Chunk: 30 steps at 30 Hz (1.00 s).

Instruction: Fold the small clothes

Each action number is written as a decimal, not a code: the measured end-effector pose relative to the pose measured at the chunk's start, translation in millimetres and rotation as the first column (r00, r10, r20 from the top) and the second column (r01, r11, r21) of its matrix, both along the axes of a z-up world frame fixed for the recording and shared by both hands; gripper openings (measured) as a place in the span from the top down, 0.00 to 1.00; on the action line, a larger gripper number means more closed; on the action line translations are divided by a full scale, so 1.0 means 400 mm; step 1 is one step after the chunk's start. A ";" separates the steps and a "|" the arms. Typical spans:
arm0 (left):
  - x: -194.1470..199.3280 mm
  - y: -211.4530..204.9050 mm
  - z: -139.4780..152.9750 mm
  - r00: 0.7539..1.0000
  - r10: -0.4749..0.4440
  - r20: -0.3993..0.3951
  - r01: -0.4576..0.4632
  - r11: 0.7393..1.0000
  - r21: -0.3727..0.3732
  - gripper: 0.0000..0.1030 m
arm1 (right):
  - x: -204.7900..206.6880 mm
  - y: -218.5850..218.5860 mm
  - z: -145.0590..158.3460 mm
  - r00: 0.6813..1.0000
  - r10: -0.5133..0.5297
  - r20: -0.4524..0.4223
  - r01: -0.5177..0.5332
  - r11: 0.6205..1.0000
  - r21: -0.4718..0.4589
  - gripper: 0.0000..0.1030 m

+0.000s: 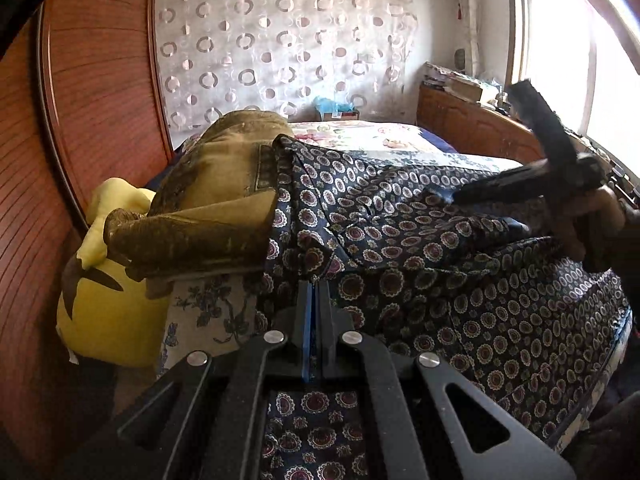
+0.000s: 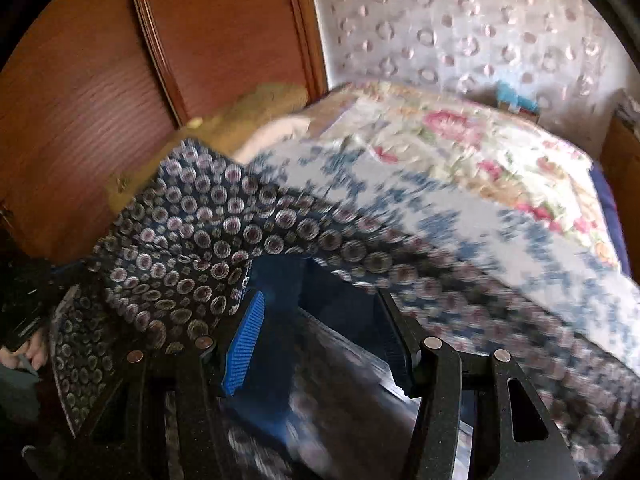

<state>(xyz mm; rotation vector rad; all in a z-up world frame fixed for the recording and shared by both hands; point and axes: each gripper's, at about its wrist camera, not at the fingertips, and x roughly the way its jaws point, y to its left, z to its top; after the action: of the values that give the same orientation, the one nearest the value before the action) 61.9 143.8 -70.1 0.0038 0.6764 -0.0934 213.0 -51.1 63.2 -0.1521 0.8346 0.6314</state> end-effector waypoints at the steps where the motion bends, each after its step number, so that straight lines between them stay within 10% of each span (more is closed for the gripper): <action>1: 0.000 0.002 -0.002 1.000 0.000 -0.001 0.000 1.000 -0.004 0.98 | 0.022 0.023 -0.036 0.999 0.005 -0.048 -0.006 1.000 -0.016 0.43; 4: -0.002 0.003 -0.007 1.000 -0.003 0.002 0.003 1.000 -0.011 0.98 | 0.024 0.032 -0.055 0.999 0.003 -0.033 -0.004 0.999 -0.043 0.55; 6: -0.005 0.004 -0.008 1.000 -0.001 0.008 0.001 1.000 -0.016 0.98 | 0.009 0.040 -0.063 0.998 0.050 -0.025 -0.051 0.997 -0.058 0.98; 18: -0.075 0.010 0.019 0.998 0.036 0.058 -0.033 0.998 -0.050 0.98 | -0.338 -0.075 0.098 0.968 0.080 0.239 -0.106 0.989 0.100 0.99; 28: -0.140 0.028 0.022 0.997 0.060 0.055 -0.056 0.996 -0.068 0.97 | -0.512 -0.123 -0.038 0.991 0.112 0.071 -0.117 0.991 0.062 0.99; 30: -0.150 0.037 0.031 0.996 0.065 0.064 -0.060 0.995 -0.078 0.78 | -0.513 -0.135 -0.042 0.993 0.102 0.052 -0.105 0.993 0.054 0.95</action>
<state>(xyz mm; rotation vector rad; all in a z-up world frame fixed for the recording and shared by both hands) 1.8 158.5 -57.5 -0.0871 0.6057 -0.0584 7.6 -105.3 46.3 -0.1599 0.7644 0.7454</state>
